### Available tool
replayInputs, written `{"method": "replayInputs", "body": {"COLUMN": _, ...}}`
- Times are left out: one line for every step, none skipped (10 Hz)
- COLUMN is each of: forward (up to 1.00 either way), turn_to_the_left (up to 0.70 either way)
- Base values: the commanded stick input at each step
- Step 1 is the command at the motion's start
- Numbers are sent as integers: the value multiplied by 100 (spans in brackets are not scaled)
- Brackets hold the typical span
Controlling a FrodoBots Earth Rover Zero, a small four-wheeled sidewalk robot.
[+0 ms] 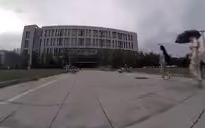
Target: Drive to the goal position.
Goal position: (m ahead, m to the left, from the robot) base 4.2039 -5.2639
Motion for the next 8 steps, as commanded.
{"method": "replayInputs", "body": {"forward": 70, "turn_to_the_left": 0}}
{"method": "replayInputs", "body": {"forward": 70, "turn_to_the_left": 0}}
{"method": "replayInputs", "body": {"forward": 70, "turn_to_the_left": 0}}
{"method": "replayInputs", "body": {"forward": 70, "turn_to_the_left": 0}}
{"method": "replayInputs", "body": {"forward": 70, "turn_to_the_left": 6}}
{"method": "replayInputs", "body": {"forward": 70, "turn_to_the_left": 26}}
{"method": "replayInputs", "body": {"forward": 70, "turn_to_the_left": 28}}
{"method": "replayInputs", "body": {"forward": 70, "turn_to_the_left": 0}}
